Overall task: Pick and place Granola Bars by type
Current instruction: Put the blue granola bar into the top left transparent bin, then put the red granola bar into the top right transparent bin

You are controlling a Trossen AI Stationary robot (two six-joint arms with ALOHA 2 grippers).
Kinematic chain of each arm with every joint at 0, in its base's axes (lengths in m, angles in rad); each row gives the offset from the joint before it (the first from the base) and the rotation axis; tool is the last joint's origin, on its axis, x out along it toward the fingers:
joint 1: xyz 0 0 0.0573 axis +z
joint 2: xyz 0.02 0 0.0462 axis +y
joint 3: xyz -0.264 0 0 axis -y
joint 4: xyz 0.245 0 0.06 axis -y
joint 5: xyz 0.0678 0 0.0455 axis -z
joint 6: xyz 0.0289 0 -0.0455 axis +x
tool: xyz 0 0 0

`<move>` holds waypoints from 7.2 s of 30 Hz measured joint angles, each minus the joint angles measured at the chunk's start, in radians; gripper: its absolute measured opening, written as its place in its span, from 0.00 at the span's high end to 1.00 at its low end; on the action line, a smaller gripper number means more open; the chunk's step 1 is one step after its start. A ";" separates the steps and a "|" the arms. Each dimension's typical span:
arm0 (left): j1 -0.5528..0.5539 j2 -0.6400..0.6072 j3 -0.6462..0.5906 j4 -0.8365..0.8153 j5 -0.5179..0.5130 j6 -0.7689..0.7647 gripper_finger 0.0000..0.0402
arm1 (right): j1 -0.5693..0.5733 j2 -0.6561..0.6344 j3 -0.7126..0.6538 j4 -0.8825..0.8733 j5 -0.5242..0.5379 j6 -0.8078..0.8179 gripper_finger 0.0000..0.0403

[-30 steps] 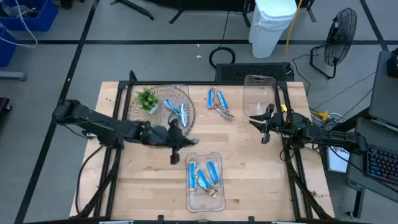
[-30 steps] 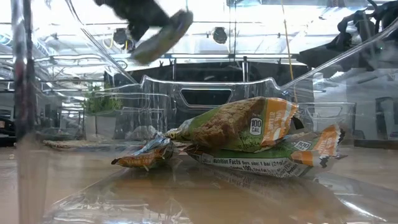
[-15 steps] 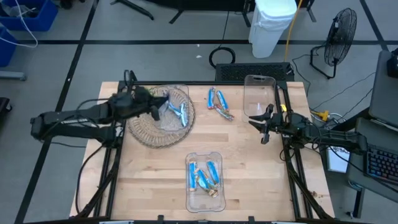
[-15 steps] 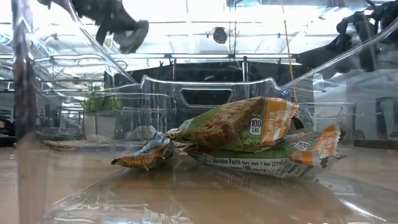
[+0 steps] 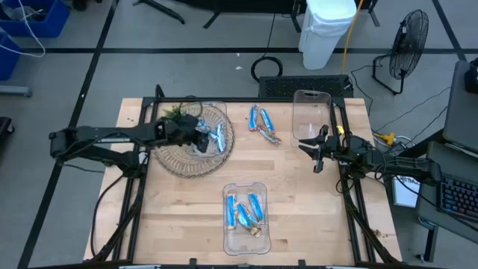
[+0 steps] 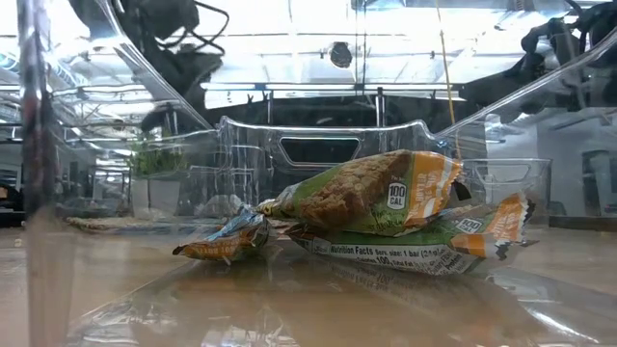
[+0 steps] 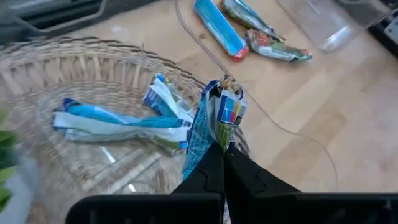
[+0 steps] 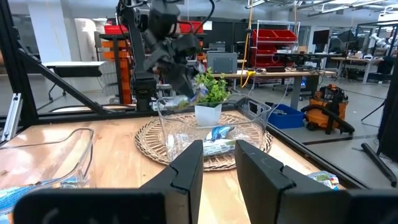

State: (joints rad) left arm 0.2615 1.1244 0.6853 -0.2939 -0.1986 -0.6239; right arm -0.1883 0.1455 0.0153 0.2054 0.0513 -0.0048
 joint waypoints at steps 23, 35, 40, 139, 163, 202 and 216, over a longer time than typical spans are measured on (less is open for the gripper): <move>0.003 0.082 0.000 0.015 0.015 -0.010 0.94 | 0.000 0.000 0.000 0.000 0.000 0.000 0.79; 0.003 0.077 0.000 0.120 0.032 -0.011 0.98 | 0.000 0.000 0.000 0.000 0.000 0.000 0.79; 0.002 0.070 0.001 0.179 0.125 -0.012 0.92 | 0.000 0.000 0.000 0.000 0.000 0.000 0.79; -0.273 -1.120 -0.670 0.320 0.119 0.521 0.88 | 0.000 0.000 0.000 0.000 0.000 0.000 0.79; -0.273 -1.117 -0.676 0.367 0.111 0.540 0.88 | 0.000 0.000 0.000 0.000 0.000 0.000 0.79; -0.273 -1.117 -0.675 0.374 0.109 0.541 0.88 | -0.009 1.022 0.986 -0.415 0.452 0.043 0.79; -0.273 -1.117 -0.674 0.373 0.108 0.541 0.88 | -0.220 1.694 1.608 -0.889 0.249 0.100 0.79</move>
State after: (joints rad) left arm -0.0116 0.0074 0.0109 0.0795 -0.0902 -0.0830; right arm -0.4081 1.8397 1.6234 -0.6841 0.3003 0.0956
